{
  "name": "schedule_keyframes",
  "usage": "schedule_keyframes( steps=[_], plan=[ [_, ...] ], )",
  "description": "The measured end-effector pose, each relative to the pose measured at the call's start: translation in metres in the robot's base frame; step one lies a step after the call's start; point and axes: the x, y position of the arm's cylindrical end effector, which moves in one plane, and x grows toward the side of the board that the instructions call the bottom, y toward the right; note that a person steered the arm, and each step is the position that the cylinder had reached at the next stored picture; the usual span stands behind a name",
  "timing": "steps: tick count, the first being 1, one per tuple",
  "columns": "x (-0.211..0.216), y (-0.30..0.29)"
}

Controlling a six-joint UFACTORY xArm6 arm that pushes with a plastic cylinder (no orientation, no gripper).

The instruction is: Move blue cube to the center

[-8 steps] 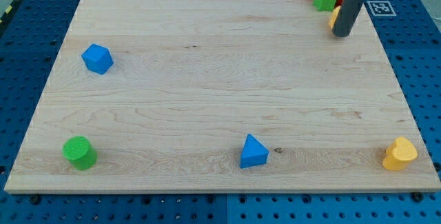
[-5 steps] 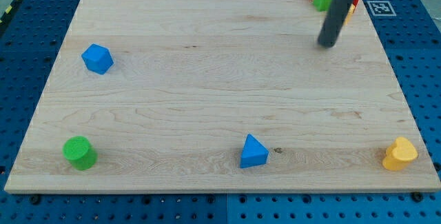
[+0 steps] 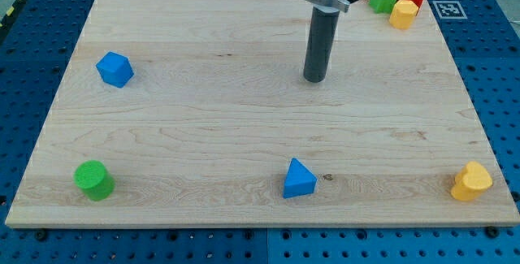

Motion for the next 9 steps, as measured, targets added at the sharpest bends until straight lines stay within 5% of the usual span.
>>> schedule_keyframes(
  steps=[2, 3, 4, 9],
  plan=[
    [-0.065, -0.194],
    [-0.068, -0.315],
    [-0.045, -0.371],
    [0.012, -0.271]
  ],
)
